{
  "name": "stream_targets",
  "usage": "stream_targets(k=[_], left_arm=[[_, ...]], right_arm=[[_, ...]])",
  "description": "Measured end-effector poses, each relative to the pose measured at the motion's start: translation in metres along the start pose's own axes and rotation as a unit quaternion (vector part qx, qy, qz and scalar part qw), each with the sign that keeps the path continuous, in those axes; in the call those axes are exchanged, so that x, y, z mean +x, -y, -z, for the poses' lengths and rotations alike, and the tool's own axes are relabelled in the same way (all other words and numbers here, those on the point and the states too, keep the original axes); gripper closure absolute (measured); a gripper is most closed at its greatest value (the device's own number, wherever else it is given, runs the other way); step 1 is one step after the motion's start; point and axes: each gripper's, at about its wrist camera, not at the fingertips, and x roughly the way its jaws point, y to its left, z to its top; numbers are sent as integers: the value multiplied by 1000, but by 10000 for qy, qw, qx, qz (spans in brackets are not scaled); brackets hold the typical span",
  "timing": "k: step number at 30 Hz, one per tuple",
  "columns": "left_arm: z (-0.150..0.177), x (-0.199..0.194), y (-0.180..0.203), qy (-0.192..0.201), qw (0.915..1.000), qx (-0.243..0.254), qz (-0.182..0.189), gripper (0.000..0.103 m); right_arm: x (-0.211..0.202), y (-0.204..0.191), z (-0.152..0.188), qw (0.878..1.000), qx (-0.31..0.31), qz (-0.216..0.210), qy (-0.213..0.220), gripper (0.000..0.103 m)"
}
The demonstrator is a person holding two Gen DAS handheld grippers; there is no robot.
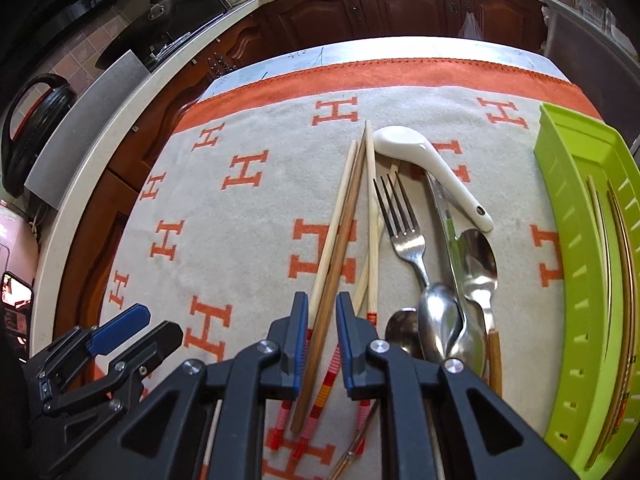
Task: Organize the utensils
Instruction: 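Lower the right tool onto a dark brown chopstick and close on it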
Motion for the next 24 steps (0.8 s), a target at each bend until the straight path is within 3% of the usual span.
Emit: stream_targets(k=[9, 14, 24], left_arm=[[-2, 10, -6, -79, 9999, -72, 42, 63], [-3, 12, -9, -93, 9999, -112, 49, 63], [-2, 15, -6, -117, 9999, -67, 44, 63]], right_arm=[[15, -2, -4, 9997, -109, 206, -41, 90], [14, 8, -6, 9998, 187, -54, -76, 94], [16, 8, -7, 9998, 159, -13, -93, 96]])
